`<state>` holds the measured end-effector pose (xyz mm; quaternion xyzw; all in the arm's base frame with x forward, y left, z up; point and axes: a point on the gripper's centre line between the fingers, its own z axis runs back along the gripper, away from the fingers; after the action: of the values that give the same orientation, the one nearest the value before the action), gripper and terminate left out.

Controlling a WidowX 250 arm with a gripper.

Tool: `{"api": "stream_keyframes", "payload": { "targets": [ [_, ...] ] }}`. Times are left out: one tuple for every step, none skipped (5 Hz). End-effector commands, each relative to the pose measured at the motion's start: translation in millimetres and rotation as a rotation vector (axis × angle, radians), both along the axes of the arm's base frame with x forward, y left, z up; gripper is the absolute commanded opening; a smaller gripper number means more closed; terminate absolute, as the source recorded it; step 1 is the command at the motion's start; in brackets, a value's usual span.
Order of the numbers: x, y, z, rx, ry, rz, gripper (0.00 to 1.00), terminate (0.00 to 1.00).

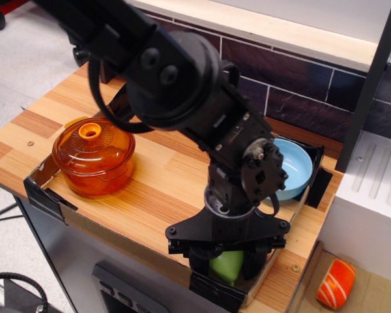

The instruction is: Put pear in bowl

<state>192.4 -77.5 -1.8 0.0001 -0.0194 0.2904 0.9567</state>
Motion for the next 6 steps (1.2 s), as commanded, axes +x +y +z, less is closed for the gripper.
{"api": "stream_keyframes", "payload": {
  "targets": [
    [7,2,42,-0.033,-0.044,0.021,0.00,0.00],
    [12,11,72,-0.040,-0.070,0.052,0.00,0.00],
    [25,16,91,-0.051,-0.060,0.086,0.00,0.00],
    [49,12,95,-0.047,-0.055,0.116,0.00,0.00],
    [75,4,101,-0.054,-0.071,0.143,0.00,0.00],
    [107,-2,107,-0.077,-0.088,0.188,0.00,0.00]
  ]
}}
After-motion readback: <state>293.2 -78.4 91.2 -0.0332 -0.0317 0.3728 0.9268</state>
